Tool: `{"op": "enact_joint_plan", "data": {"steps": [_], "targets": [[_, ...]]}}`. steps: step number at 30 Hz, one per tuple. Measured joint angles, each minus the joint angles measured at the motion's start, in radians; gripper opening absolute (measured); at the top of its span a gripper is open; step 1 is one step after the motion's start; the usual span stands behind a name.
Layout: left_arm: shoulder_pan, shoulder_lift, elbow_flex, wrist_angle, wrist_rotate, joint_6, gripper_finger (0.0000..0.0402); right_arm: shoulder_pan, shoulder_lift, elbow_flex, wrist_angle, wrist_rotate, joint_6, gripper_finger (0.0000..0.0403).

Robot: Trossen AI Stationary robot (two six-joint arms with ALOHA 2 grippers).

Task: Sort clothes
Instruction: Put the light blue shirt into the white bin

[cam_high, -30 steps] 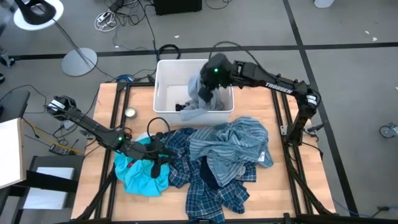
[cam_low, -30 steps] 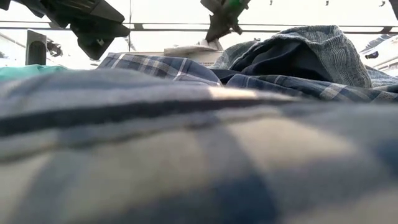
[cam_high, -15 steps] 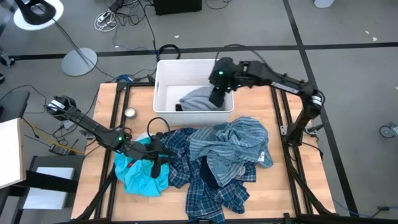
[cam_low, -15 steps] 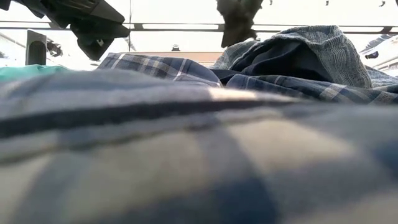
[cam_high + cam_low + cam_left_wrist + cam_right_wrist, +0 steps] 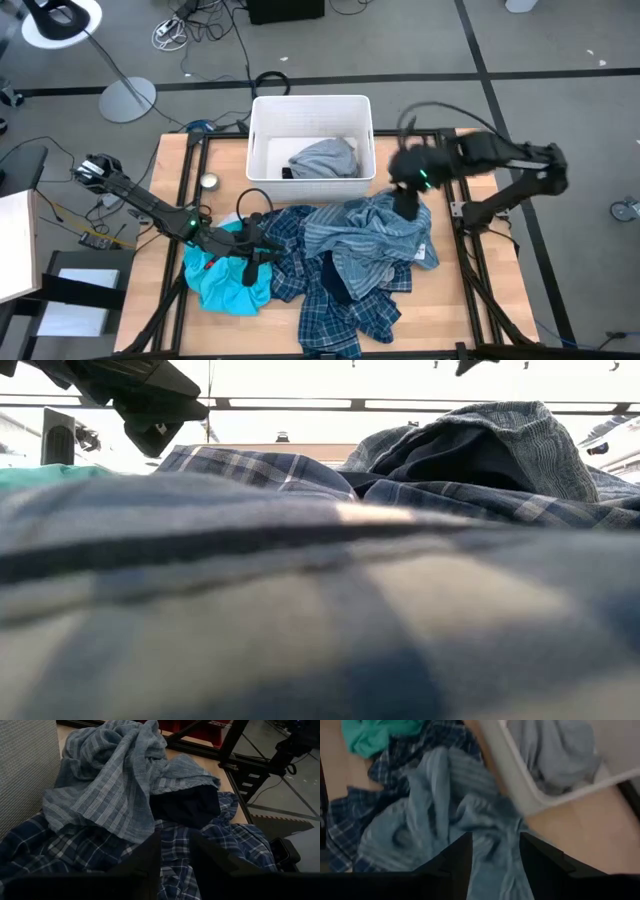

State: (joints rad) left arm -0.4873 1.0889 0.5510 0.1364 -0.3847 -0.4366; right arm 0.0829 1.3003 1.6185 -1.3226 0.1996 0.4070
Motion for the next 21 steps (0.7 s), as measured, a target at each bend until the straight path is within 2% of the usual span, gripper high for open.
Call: {"op": "enact_joint_plan", "data": {"steps": [5,10,15,21], "targets": [[0.000,0.000,0.000,0.001,0.000,-0.007,0.0107,0.212,-0.124,-0.231,0.068,0.104,0.177,0.0161],[0.000,0.000,0.000,0.001,0.000,-0.013,0.0107,0.341,-0.180,-0.445,0.185,0.175,0.251,0.0160],[0.000,0.000,0.000,0.001,0.000,-0.013,0.0107,0.377,-0.171,-0.639,0.373,0.176,0.215,0.0162],[0.000,0.000,0.000,0.001,-0.007,-0.015,0.0107,0.353,-0.128,-0.848,0.685,0.202,0.188,0.0169]]}}
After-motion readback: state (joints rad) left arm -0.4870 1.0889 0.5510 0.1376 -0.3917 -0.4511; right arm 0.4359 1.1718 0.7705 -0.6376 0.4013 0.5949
